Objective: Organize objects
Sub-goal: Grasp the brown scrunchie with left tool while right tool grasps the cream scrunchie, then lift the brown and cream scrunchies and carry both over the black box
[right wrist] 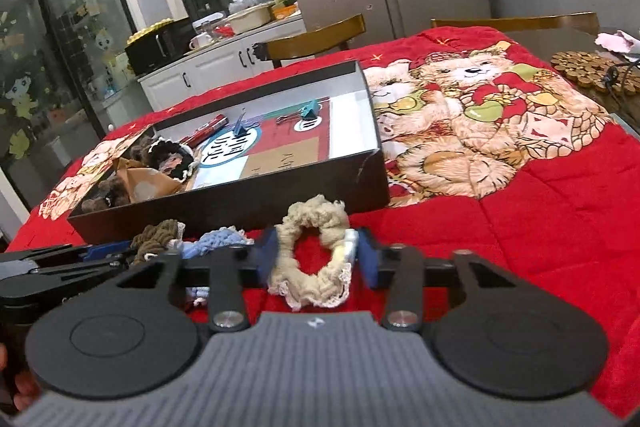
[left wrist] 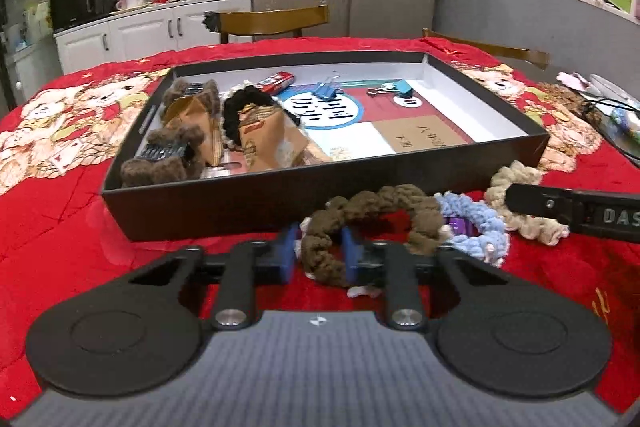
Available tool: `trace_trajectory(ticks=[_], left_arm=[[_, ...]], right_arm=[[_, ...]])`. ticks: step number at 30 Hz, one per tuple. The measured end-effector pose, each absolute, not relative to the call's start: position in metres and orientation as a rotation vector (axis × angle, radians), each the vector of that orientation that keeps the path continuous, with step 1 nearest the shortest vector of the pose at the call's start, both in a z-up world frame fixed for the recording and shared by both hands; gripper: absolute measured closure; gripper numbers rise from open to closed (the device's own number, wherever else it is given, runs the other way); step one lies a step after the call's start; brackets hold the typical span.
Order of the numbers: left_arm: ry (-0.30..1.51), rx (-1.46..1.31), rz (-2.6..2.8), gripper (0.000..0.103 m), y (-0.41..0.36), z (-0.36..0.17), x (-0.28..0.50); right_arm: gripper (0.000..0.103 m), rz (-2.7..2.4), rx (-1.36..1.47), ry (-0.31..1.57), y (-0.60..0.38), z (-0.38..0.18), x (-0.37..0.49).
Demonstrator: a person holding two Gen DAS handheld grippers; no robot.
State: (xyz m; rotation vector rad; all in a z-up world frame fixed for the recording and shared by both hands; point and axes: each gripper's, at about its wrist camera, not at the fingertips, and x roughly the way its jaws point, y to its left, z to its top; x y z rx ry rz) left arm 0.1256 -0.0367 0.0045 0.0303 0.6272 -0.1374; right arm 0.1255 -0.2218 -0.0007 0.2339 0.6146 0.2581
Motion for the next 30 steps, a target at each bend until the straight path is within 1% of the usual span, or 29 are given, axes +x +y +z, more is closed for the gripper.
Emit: trace_trajectory(ticks=[1,4,7,19,25,30], left_arm=[[0.626,0.035,-0.133,0.083,-0.037,0.005,0.125],[0.625,0.038,-0.132,0.083,-0.038,0.004,0.125],[0.624,0.041,-0.13,0.083,-0.038,0.005,0.125],[0.622,0.021,-0.134,0.083,-0.035,0.005,0.123],[0.594,0.009,-0.142,0.087,-0.033,0.007,0.119],[0.555,0.017,-0.132,0.088,-0.034,0.01,0.113]], right_arm=[[0.077,0.262,0.235,0.618,-0.222,-0.001,0.126],[0.085,0.26,0.237,0.616,-0.222,-0.001,0.126],[0.088,0.248,0.243,0.621,-0.224,-0.002,0.126],[0.088,0.256,0.244,0.607,-0.225,-0.001,0.125],[0.088,0.266,0.244,0.59,-0.225,0.001,0.121],[0.088,0.277,0.25,0.566,-0.226,0.003,0.118]])
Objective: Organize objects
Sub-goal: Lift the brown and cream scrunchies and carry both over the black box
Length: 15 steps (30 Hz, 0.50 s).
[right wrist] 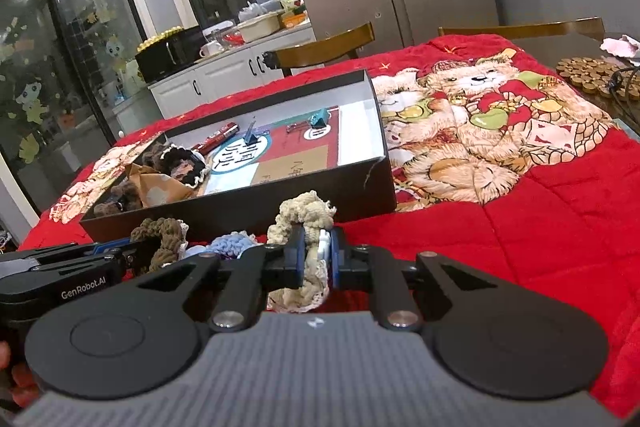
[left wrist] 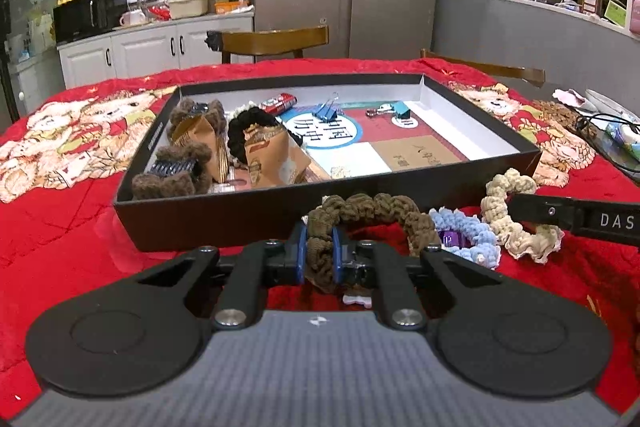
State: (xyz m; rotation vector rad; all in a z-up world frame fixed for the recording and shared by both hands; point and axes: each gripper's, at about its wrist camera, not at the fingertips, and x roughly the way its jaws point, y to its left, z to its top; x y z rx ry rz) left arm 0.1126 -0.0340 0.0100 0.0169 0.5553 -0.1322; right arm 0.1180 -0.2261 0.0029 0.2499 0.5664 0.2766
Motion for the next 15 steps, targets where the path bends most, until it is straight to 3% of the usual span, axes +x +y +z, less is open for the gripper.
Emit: trace_trajectory(ticks=[15], left_arm=[[0.481,0.024,-0.126,0.088,-0.035,0.014,0.101]], right_arm=[[0.088,0.294,0.282,0.54,-0.231,0.004,0.116]])
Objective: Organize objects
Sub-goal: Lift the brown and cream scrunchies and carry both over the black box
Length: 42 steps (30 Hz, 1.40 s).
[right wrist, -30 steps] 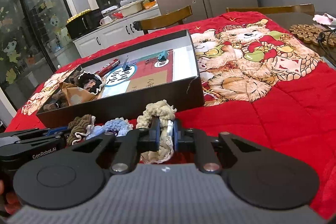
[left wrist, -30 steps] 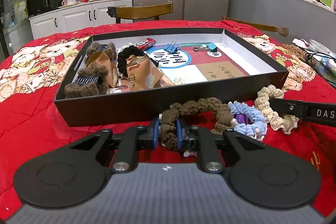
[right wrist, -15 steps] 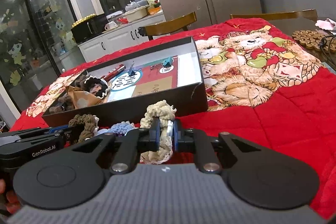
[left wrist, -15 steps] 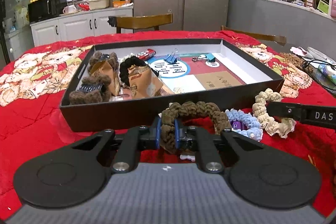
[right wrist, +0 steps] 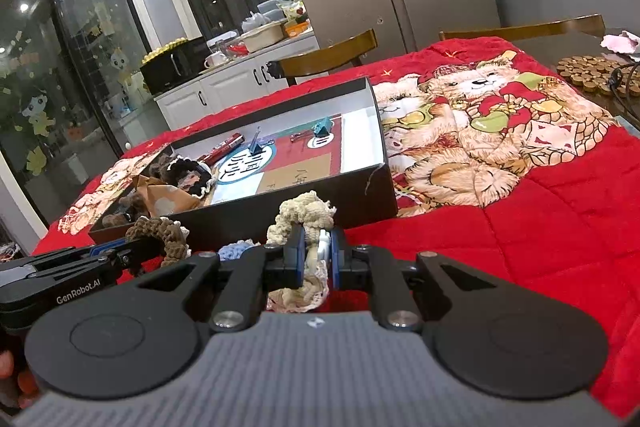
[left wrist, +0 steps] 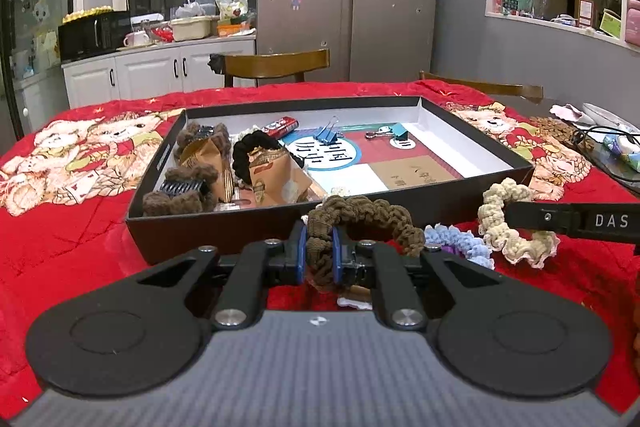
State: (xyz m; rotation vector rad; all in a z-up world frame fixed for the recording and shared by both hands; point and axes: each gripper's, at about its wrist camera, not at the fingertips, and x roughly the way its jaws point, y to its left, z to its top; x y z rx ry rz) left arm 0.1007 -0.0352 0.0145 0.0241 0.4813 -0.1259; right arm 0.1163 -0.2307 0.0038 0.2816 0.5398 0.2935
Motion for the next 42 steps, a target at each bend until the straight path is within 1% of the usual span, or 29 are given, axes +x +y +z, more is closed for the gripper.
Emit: trace_trajectory(ticks=[14,23,27,33,42], left_arm=[[0.452,0.005,-0.105,0.088,-0.031,0.016,0.096],[0.352,0.063,-0.097,0.088,-0.039,0.023,0.085],[0.317,0.048,-0.078,0.088,-0.036,0.031,0.085],[0.343,-0.03,-0.035,0.088,-0.024,0.056,0.095],[0.28,-0.043,-0.006,0.088,-0.023,0.118,0.104]], right_arm=[[0.088,0.338,0.27,0.504,-0.223,0.009,0.108],[0.088,0.358,0.287,0.479,-0.223,0.016,0.104],[0.088,0.346,0.312,0.445,-0.224,0.024,0.102],[0.088,0.327,0.312,0.426,-0.22,0.051,0.099],[0.088,0.335,0.305,0.388,-0.212,0.096,0.109]])
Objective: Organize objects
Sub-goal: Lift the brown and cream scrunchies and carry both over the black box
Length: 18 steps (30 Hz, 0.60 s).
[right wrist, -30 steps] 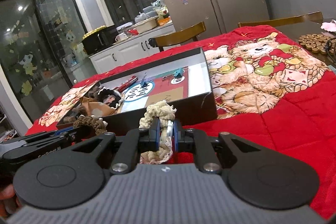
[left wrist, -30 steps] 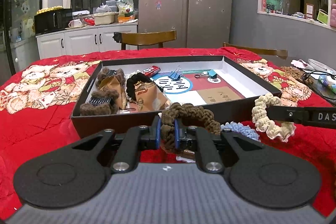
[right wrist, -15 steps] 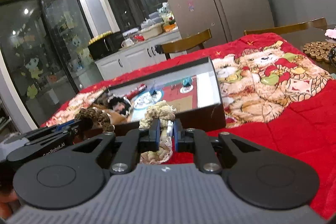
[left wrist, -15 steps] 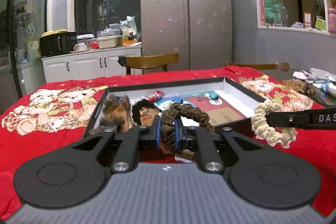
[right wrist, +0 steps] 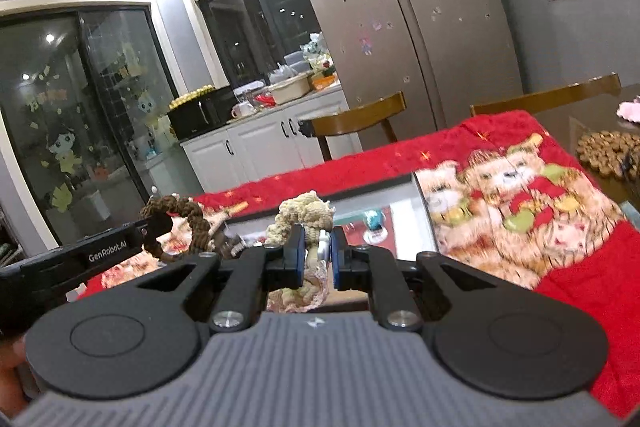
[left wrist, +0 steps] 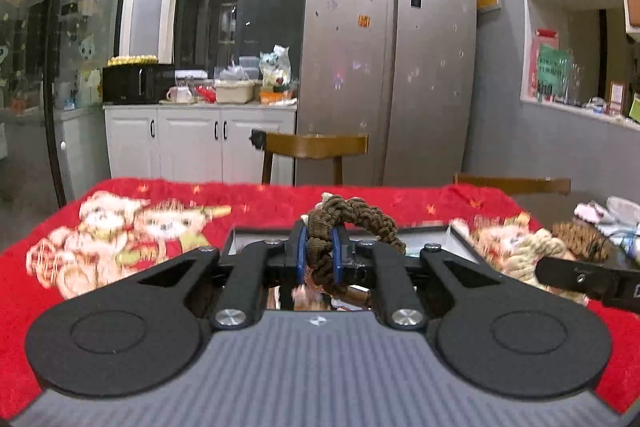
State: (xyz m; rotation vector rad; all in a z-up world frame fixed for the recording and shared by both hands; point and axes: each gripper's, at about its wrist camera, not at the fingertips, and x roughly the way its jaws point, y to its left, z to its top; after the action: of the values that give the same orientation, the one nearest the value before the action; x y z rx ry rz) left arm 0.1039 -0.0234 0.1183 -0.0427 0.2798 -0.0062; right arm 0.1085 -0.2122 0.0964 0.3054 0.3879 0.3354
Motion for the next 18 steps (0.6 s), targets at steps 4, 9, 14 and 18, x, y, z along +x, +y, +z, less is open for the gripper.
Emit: trace_trajectory(ticks=[4,9,14,18], left_arm=[[0.249,-0.051,-0.006,0.088,-0.028,0.143,0.108],[0.214,-0.082,-0.012,0.088,-0.032,0.168,0.115],[0.179,-0.083,-0.012,0.088,-0.033,0.191,0.129],[0.149,-0.101,-0.013,0.088,-0.032,0.208,0.143]], right_arm=[[0.088,0.338,0.322,0.372,-0.211,0.117,0.122],[0.088,0.346,0.355,0.345,-0.213,0.142,0.14],[0.088,0.354,0.374,0.317,-0.217,0.156,0.158],[0.088,0.359,0.384,0.301,-0.22,0.16,0.171]])
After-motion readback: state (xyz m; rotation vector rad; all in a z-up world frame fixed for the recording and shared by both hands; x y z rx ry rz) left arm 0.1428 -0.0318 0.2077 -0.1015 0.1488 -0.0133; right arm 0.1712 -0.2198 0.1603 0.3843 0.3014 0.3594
